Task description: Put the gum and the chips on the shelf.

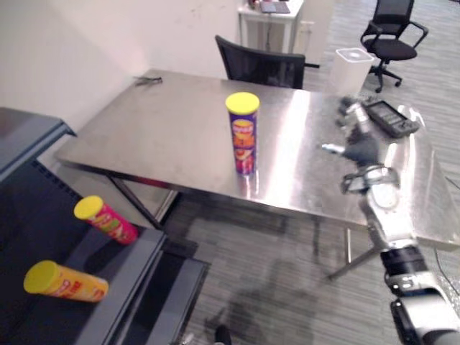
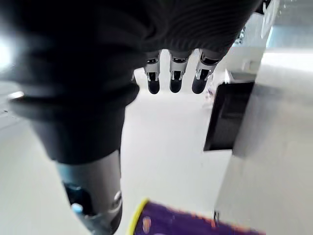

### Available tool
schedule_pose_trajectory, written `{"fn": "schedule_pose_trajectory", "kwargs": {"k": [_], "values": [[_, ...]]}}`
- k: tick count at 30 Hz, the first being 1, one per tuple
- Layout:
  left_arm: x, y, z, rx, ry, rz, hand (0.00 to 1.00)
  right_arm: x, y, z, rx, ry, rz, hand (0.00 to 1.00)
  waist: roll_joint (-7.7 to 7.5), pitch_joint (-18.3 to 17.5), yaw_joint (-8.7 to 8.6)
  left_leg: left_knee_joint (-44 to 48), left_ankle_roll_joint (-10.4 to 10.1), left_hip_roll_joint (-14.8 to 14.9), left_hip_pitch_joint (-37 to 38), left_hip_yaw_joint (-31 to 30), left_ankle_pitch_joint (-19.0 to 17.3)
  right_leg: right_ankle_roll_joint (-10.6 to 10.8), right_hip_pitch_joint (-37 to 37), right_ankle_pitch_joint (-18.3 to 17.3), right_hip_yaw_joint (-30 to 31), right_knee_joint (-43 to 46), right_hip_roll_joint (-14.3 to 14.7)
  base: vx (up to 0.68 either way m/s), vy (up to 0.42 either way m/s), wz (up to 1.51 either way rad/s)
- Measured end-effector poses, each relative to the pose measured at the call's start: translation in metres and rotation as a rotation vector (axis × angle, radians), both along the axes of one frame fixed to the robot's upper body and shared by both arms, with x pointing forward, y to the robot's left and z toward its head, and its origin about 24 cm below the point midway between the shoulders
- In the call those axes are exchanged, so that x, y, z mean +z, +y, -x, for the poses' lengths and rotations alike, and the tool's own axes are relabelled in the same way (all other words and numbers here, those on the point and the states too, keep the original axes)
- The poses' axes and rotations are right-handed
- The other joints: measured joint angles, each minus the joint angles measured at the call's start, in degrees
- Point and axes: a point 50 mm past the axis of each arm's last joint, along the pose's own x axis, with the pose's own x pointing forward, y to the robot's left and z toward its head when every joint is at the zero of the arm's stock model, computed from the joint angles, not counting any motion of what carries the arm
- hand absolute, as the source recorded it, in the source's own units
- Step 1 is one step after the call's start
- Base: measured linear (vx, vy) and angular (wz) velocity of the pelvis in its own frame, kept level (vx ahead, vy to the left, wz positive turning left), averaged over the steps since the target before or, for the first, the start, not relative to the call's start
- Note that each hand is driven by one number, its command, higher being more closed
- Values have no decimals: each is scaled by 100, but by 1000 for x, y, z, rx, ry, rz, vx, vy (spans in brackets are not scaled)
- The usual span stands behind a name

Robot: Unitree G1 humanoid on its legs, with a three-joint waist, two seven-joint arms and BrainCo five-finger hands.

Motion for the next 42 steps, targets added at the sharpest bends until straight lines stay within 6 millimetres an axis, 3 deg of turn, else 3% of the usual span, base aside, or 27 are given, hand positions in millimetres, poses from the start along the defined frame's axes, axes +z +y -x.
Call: {"fn": "schedule_pose_trajectory", "kwargs": {"k": [7, 22, 25, 42], "values": [[0, 0, 0, 4, -2, -1, 0, 1, 34, -9, 105, 33, 16, 0, 25, 52, 56, -8, -7, 0, 4, -12, -5, 3, 23, 2, -16, -13, 2, 0, 0, 0], [2, 1, -7, 12, -30, -6, 0, 9, 48, -33, 109, 100, 81, 0, 6, 325, 122, -7, -15, 7, -4, -110, -12, 7, 97, 3, -122, -35, 22, 12, -4, 3], [3, 0, -9, 9, -39, -7, 0, 13, 50, -35, 113, 95, 84, 0, 5, 326, 199, -7, -16, 20, -1, -118, -11, 6, 96, 6, -135, -35, 33, 47, -17, 0], [2, 0, -10, 25, -43, -5, 0, 19, 68, -46, 126, 139, 79, 0, 42, 509, 229, -13, -32, 55, -24, -310, -2, -68, 165, 125, -416, -36, 85, -15, -1, 3]]}}
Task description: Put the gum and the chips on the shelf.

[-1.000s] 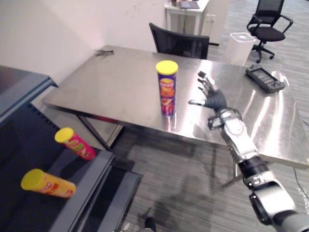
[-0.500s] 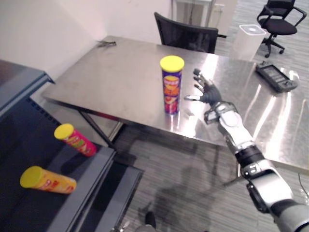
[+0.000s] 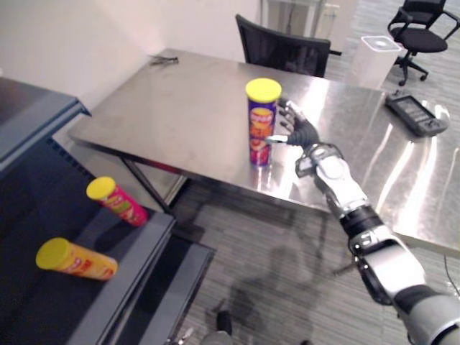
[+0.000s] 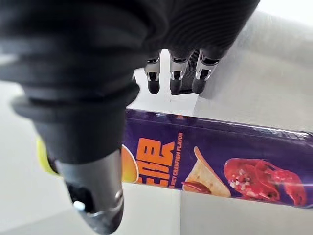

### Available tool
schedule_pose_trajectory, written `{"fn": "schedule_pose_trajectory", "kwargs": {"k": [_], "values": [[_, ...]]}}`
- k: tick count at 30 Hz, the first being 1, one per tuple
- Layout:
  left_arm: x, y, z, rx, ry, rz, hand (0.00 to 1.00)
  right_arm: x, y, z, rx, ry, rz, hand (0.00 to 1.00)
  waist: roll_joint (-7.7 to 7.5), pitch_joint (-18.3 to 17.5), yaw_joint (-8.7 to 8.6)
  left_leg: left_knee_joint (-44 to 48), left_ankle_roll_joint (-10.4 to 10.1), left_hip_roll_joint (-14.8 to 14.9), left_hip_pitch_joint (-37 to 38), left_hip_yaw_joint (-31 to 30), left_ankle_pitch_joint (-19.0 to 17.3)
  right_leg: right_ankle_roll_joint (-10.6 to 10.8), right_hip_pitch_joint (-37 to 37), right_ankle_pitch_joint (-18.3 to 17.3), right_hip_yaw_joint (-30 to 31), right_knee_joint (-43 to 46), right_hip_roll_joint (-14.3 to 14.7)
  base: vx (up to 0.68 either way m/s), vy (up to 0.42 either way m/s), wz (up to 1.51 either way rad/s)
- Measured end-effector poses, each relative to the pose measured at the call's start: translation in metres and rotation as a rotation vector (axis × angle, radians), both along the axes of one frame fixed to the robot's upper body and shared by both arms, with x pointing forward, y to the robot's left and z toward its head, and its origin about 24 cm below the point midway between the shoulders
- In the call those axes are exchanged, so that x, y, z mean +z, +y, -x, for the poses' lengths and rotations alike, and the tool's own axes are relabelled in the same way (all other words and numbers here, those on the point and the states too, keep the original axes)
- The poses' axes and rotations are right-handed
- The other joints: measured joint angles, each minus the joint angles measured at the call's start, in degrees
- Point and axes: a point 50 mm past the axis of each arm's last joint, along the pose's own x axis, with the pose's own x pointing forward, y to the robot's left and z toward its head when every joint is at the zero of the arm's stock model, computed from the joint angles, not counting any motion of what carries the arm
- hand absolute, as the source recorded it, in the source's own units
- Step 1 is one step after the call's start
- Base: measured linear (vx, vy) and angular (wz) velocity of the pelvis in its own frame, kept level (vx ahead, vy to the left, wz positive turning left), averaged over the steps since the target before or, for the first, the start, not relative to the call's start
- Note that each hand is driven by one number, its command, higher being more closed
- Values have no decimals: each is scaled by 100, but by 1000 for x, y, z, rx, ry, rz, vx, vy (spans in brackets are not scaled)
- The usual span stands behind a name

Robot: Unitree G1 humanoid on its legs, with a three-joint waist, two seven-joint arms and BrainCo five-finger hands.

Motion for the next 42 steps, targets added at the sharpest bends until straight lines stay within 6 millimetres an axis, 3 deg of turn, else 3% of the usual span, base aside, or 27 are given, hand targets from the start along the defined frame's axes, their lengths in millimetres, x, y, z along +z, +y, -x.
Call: {"fn": "schedule_pose_trajectory", "kwargs": {"k": [5, 12, 13, 17, 20, 29, 34, 38, 42], "values": [[1, 0, -5, -2, -15, -2, 0, 0, 0, 0, 1, 1, 1, 0, -22, 72, 115, 0, -20, -16, -22, -16, -15, 0, 9, -2, -27, -35, -3, 4, 2, 4], [1, 1, -5, 2, -17, -3, 0, -2, 9, -2, 15, 23, 5, 0, -41, 86, 137, 5, 24, -35, -67, -72, 21, -1, 12, 1, -77, -73, -3, 49, -9, 5], [1, 1, -5, 2, -17, -3, 0, -1, 13, -3, 21, 24, 4, 100, -41, 86, 137, 13, 23, -31, -67, -98, 23, -1, 15, 1, -89, -70, 0, 68, -22, 5], [1, 0, -5, 1, -17, -2, 0, -4, 19, -5, 21, 47, 36, 100, -41, 85, 151, 42, 0, 29, -67, -158, 48, -3, 14, 3, -133, 6, 29, 33, -26, 6], [2, 0, -7, -2, -23, -4, 0, -3, 23, -7, 23, 59, 68, 100, -35, 86, 174, 42, -35, 193, -92, -183, 103, -167, -29, 126, -89, 40, 154, -7, -37, 0], [3, 0, -15, -6, -43, -3, 0, 11, 23, -9, 13, 14, 107, 100, -37, 85, 283, 42, -89, 380, -273, -263, 238, -174, -200, 132, -10, 90, 328, -45, -18, 1], [3, 0, -16, -3, -43, -4, 0, 39, 29, -1, 29, -105, 55, 100, -37, 85, 267, 14, -118, 394, -308, -108, 301, -174, -269, 113, 167, -99, 357, -112, -12, -21], [2, -2, -20, 0, -43, 5, 0, 62, 7, 22, 29, -264, -57, 100, -34, 80, 226, 4, -120, 401, -295, -50, 389, -143, -289, -10, 241, -87, 356, -84, -9, -8], [2, -2, -16, 3, -29, 6, 0, 56, -17, 45, -1, -336, -121, 100, -59, 42, 97, 3, -136, 449, -285, -32, 442, -148, -301, -15, 278, -75, 394, -52, -3, -5]]}}
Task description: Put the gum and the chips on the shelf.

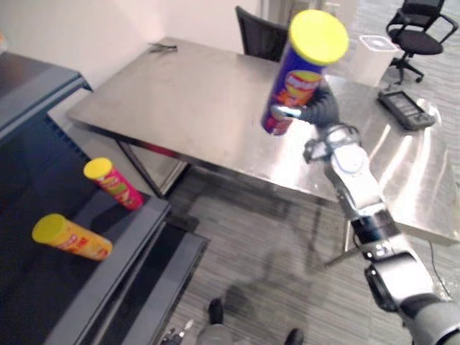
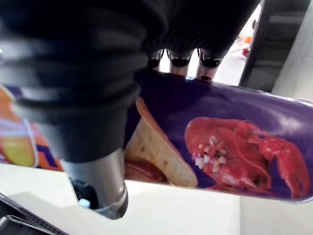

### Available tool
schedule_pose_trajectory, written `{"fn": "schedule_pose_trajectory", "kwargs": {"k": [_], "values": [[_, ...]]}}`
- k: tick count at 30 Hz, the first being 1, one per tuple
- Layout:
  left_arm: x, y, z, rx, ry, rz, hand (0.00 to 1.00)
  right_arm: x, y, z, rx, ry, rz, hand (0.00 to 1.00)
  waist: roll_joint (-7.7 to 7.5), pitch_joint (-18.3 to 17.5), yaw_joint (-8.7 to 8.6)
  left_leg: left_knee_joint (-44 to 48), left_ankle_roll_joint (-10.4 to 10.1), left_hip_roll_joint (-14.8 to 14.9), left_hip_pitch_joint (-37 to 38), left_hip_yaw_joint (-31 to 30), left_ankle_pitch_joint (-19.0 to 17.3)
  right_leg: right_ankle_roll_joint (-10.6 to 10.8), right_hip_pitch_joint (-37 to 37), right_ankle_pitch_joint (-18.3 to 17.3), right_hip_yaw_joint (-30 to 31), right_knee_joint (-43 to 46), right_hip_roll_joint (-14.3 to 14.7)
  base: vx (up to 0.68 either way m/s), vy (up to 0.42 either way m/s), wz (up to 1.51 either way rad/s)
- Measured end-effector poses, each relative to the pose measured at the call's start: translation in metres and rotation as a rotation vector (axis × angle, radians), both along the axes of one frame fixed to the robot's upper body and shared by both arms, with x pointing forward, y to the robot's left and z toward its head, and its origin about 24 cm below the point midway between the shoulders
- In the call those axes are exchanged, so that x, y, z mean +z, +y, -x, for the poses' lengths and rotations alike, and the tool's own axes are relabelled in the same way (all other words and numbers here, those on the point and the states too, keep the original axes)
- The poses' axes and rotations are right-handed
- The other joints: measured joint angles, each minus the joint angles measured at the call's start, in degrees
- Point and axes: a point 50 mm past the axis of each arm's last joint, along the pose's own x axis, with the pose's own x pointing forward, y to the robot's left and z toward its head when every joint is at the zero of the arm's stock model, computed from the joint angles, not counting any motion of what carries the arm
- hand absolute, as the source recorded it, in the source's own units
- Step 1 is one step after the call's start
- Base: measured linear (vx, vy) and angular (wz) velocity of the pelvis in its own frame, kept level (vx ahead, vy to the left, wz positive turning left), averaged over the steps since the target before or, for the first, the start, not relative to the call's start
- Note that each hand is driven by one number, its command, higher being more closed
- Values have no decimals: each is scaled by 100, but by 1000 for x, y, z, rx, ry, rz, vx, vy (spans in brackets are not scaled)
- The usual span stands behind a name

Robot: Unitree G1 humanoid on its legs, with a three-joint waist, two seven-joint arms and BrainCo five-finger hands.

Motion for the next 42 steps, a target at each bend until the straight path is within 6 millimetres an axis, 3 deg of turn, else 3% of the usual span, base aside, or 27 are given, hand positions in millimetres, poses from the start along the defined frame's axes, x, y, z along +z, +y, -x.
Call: {"fn": "schedule_pose_trajectory", "kwargs": {"k": [5, 9, 18, 25, 28, 31, 34, 37, 38, 39, 40, 41, 42], "values": [[0, 4, 5, -3, 14, -11, 0, -30, -29, 21, -46, 47, -69, 100, -135, -107, -156, 0, -6, 20, -2, 10, 17, 0, -14, 1, 19, -9, 16, -7, -1, -1], [0, 8, 10, -11, 28, -22, 0, -42, -45, 38, -67, 54, -67, 100, -241, -226, -286, 1, -7, 15, -4, 12, 16, 1, -22, 5, 28, -9, 12, 12, -1, -1], [-1, 7, 19, -18, 53, -20, 0, -61, -87, 67, -191, 66, -77, 100, -202, -487, -411, 1, -8, -3, 33, -46, 15, 1, 34, 2, -18, -10, 3, -5, 2, 2], [-2, 6, 22, -33, 66, -22, 0, -64, -109, 87, -263, 52, -113, 100, -130, -581, -489, 1, -31, -6, 75, -94, -1, 14, 43, -61, -38, 107, -29, -9, 4, 2], [-2, 6, 25, -32, 71, -21, 0, -67, -110, 88, -274, 63, -118, 100, -100, -566, -536, 42, -36, 14, 118, -101, -5, 6, -105, -297, -14, 592, -127, 0, 0, 0], [-2, 6, 24, -26, 65, -12, 0, -69, -99, 86, -229, 70, -125, 100, -87, -439, -530, 89, -43, 19, 96, -157, 37, -41, -409, -657, -11, 1397, -253, -28, -34, 10], [-1, 3, 13, 0, 21, 13, 0, -59, -67, 72, -95, 45, -130, 100, 30, -215, -498, 767, -93, 174, -475, -540, -42, -177, -634, -847, -273, 1808, -231, -98, -65, 38], [2, -6, -3, -17, -38, 29, 0, -43, -50, 62, -24, 3, -136, 100, 363, -13, -359, 596, -366, 289, -812, -1016, 26, -368, -865, -1168, -775, 2367, -223, -193, -148, 96], [3, -6, -8, -20, -56, 25, 0, -40, -50, 59, -26, -7, -138, 100, 362, 8, -217, 473, -460, 362, -886, -748, -332, -455, -829, -1217, -1072, 2248, -181, -175, -163, 130], [4, -5, -11, -15, -65, 21, 0, -35, -54, 58, -44, -27, -152, 100, 308, 62, -232, 812, 106, 468, -1145, -185, -550, -605, -791, -1219, -1521, 2099, -338, -174, -144, 148], [4, -5, -12, -7, -67, 26, 0, -33, -57, 58, -63, -37, -170, 100, 280, 95, -246, 1254, 477, 512, -1302, 164, -490, -640, -783, -1231, -1725, 2104, -438, -140, -162, 167], [2, -2, -6, 47, -52, 36, 0, -31, -62, 58, -101, -46, -203, 100, 227, 131, -255, 2167, 722, 621, -1402, 825, -493, -689, -732, -1215, -2060, 2104, -587, -104, -178, 143], [0, -2, 2, 78, -33, 43, 0, -32, -67, 59, -125, -48, -215, 100, 219, 144, -292, 2704, 743, 775, -1334, 1177, -581, -678, -661, -1185, -2320, 2085, -631, -86, -177, 161]]}}
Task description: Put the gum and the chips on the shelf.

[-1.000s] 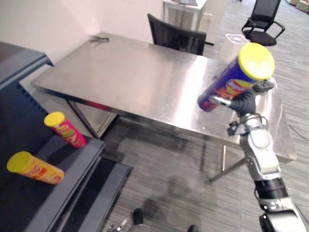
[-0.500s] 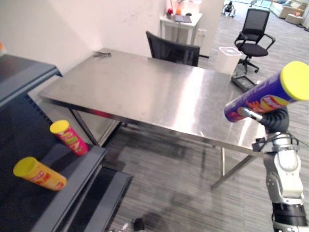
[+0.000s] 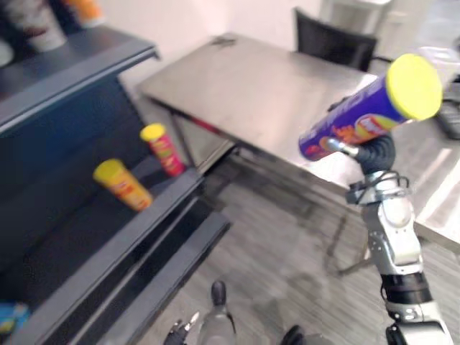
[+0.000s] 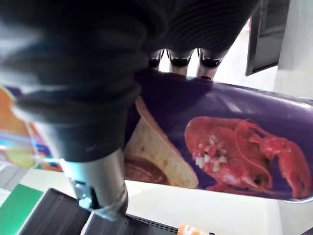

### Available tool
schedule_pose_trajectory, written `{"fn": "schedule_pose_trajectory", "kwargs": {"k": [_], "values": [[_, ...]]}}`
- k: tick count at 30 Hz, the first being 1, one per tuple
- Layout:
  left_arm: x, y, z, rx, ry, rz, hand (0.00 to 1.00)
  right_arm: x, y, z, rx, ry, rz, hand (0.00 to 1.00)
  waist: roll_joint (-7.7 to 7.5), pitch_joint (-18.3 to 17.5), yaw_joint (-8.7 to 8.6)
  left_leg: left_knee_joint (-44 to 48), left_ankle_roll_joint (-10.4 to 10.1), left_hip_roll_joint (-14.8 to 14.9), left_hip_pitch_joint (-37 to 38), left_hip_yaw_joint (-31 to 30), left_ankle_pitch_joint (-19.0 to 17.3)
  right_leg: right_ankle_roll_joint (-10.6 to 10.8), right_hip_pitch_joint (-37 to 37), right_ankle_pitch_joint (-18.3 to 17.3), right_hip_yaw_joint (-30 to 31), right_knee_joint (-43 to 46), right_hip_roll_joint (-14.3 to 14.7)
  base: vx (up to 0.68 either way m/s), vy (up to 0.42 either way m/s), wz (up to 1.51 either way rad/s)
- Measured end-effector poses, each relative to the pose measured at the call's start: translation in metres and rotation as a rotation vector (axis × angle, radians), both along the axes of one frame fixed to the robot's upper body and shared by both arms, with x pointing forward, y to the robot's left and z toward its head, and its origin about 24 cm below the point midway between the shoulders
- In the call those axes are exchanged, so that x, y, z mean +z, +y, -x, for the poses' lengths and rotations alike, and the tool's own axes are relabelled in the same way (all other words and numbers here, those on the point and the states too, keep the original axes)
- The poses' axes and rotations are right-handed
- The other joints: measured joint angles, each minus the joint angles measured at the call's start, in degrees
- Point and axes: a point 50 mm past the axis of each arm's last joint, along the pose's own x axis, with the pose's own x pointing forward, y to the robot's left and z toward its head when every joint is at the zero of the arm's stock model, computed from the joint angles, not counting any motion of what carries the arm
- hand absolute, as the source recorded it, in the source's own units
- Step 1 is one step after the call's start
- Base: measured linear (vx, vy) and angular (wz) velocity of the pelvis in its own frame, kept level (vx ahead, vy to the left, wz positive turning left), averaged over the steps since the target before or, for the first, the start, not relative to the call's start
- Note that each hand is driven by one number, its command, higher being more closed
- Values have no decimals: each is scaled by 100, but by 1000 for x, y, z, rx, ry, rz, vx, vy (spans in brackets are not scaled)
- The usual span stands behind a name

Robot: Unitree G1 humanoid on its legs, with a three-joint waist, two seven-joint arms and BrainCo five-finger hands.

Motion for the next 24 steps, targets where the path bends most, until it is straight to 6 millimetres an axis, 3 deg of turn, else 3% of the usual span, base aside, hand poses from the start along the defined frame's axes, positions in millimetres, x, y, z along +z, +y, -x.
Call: {"fn": "schedule_pose_trajectory", "kwargs": {"k": [3, 6, 8, 10, 13, 16, 20, 24], "values": [[-2, -1, 12, 48, 27, 13, 0, -1, -24, 5, -110, -5, -50, 100, 202, -24, -54, 291, -335, 287, 663, 212, -546, 13, 181, 20, -760, -35, -34, -116, -35, 128], [-2, -2, 11, 62, 19, 17, 0, -3, -41, 10, -178, -4, -73, 100, 293, -78, -174, -315, -439, 358, 960, 472, -579, 101, 243, 77, -1421, 15, -166, -86, 101, 121], [-2, 2, 9, 79, 19, 11, 0, -6, -48, 13, -205, 5, -80, 100, 197, -83, -237, -638, -538, 206, 867, 645, -596, 185, 283, 135, -1884, 150, -345, -96, 245, 114], [-3, 2, 11, 90, 31, 9, 0, -5, -47, 14, -200, -3, -79, 100, 110, -102, -154, -700, -557, 14, 764, 553, -578, 229, 278, 196, -2036, 269, -548, -44, 183, 58], [-3, 4, 12, 99, 36, -4, 0, -6, -46, 15, -203, -5, -89, 100, 76, -93, -104, -805, -511, -173, 732, 451, -548, 189, 276, 341, -2094, 397, -751, -24, 197, 25], [0, 12, 7, 94, 24, -26, 0, -17, -49, 18, -240, 30, -146, 100, -62, -25, -94, -722, -504, -290, 644, 402, -556, 191, 289, 371, -2096, 561, -976, -35, 122, 19], [4, 21, -2, 87, -1, -53, 0, -27, -51, 21, -280, 65, -133, 100, -204, 34, -29, -915, -399, -511, 556, 252, -566, 287, 288, 560, -2147, 296, -943, -63, 121, 21], [3, 19, 1, 90, 7, -48, 0, -28, -46, 20, -257, 71, -123, 100, -202, 39, 53, -1175, -347, -644, 559, 228, -475, 301, 283, 845, -2149, -127, -797, -42, 102, 6]]}}
